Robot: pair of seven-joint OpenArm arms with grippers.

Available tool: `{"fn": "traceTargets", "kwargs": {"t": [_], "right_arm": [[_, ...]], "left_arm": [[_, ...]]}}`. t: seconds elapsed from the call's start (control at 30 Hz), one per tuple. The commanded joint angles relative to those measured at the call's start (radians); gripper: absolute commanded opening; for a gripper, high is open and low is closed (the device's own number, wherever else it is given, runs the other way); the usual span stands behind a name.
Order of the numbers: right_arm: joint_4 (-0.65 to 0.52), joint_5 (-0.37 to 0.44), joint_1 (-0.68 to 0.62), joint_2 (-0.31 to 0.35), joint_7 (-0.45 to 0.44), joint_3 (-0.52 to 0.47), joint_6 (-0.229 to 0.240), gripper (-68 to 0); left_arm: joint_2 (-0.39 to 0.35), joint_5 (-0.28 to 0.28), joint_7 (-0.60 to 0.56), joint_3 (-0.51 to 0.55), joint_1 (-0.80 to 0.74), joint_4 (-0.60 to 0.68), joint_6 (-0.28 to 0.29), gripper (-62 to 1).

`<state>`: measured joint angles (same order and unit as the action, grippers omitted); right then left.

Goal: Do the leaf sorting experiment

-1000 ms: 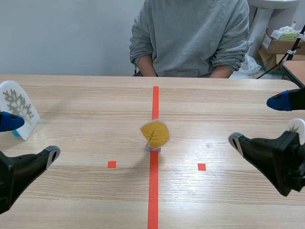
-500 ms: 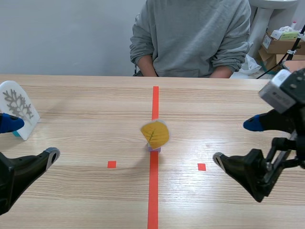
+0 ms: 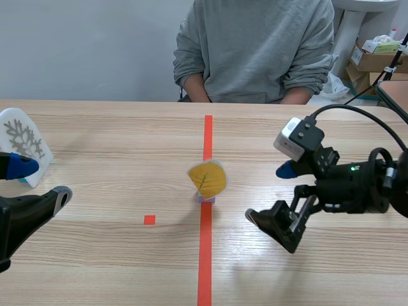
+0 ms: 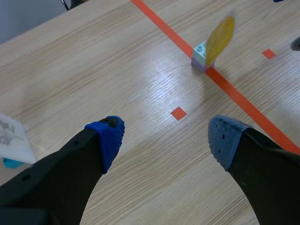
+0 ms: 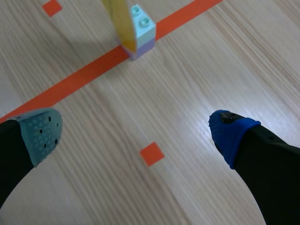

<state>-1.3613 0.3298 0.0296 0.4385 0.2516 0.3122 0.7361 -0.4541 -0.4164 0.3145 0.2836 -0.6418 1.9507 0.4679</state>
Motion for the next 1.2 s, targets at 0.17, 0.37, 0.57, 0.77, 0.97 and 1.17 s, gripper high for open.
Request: {"fn": "traceTargets", "kwargs": {"t": [0.17, 0.37, 0.57, 0.77, 0.97, 1.17], "right_arm": [[0.093, -0.045, 0.162, -0.074, -0.053, 0.075, -0.003, -2.2], [0.196, -0.095, 0.249, -0.155, -0.069, 0.172, -0.011, -2.2], [0.296, -0.152, 0.286, -0.231, -0.102, 0.227, -0.040, -2.2], [0.310, -0.170, 0.286, -0.250, -0.109, 0.233, -0.048, -2.2], [0.310, -0.170, 0.286, -0.243, -0.101, 0.232, -0.059, -4.3], [0.310, -0.170, 0.286, -0.242, -0.101, 0.232, -0.071, -26.8]], "left_arm": [[0.005, -0.006, 0.002, -0.003, 0.011, 0.011, -0.002, -20.7], [0.005, -0.006, 0.002, -0.003, 0.011, 0.011, -0.002, -20.7], [0.005, -0.006, 0.002, -0.003, 0.011, 0.011, -0.002, -20.7], [0.005, -0.006, 0.002, -0.003, 0.011, 0.011, -0.002, -20.7], [0.005, -0.006, 0.002, -0.003, 0.011, 0.011, -0.002, -20.7], [0.005, -0.006, 0.002, -0.003, 0.011, 0.011, -0.002, -20.7]]}}
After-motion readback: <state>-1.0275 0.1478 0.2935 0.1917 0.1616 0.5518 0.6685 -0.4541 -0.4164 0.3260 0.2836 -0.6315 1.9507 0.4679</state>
